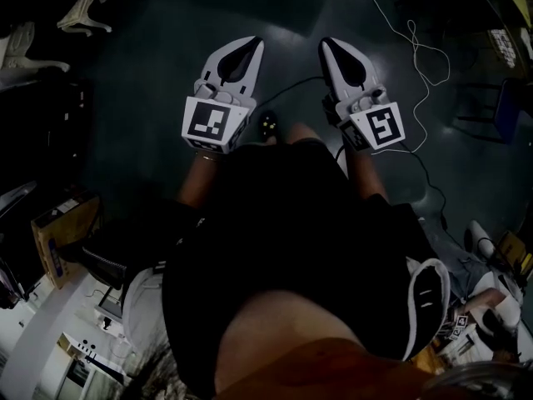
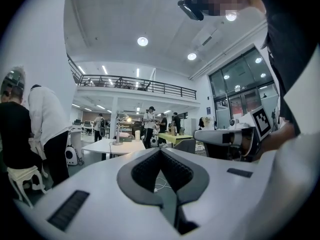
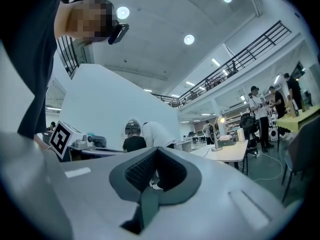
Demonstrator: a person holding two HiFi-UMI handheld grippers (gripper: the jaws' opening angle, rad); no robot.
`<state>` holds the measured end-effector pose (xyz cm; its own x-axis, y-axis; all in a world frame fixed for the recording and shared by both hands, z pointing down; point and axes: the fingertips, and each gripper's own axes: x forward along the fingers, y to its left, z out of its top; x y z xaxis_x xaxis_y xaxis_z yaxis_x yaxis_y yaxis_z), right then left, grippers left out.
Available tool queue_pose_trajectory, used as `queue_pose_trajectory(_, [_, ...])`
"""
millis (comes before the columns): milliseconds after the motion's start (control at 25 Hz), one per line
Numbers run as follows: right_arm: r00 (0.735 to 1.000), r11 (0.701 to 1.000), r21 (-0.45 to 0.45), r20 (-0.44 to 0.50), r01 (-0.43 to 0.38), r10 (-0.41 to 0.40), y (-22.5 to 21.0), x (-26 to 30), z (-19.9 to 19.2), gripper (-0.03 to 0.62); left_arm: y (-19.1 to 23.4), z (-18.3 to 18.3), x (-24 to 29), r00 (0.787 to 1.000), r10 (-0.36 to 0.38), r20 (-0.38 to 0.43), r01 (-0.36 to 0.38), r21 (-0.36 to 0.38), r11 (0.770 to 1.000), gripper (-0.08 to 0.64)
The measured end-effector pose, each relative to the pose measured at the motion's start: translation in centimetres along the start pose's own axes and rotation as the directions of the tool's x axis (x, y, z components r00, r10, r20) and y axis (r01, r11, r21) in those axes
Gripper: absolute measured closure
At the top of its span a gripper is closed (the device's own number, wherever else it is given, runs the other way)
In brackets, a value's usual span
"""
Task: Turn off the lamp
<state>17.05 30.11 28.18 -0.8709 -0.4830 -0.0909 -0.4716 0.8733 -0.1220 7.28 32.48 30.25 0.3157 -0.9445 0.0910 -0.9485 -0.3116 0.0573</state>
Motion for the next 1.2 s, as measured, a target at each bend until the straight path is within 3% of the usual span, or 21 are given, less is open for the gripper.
queue_pose_trajectory(360, [0.999, 1.0, -0.003, -0.033, -0.017, 0.017, -1.0, 2.4, -0.6, 0.609, 2.0, -0.5, -0.1, 1.0, 0.028, 0.01, -0.028, -0.018, 0.999, 0.565])
queue_pose_trajectory(800, [0.994, 0.995, -0.006, -0.045, -0.099, 0.098, -3.1, 7.9, -0.4, 0.609, 6.7, 0.1, 1.3, 0.991, 0.132, 0.006, -0.132, -0.017, 0.991, 0.565])
queue_pose_trajectory(1200, [0.995, 0.996, -0.002, -0.047, -0.087, 0.087, -9.4, 10.4, -0.3, 0.609, 8.1, 1.6, 7.7, 0.993, 0.115, 0.036, -0.115, 0.017, 0.993, 0.565])
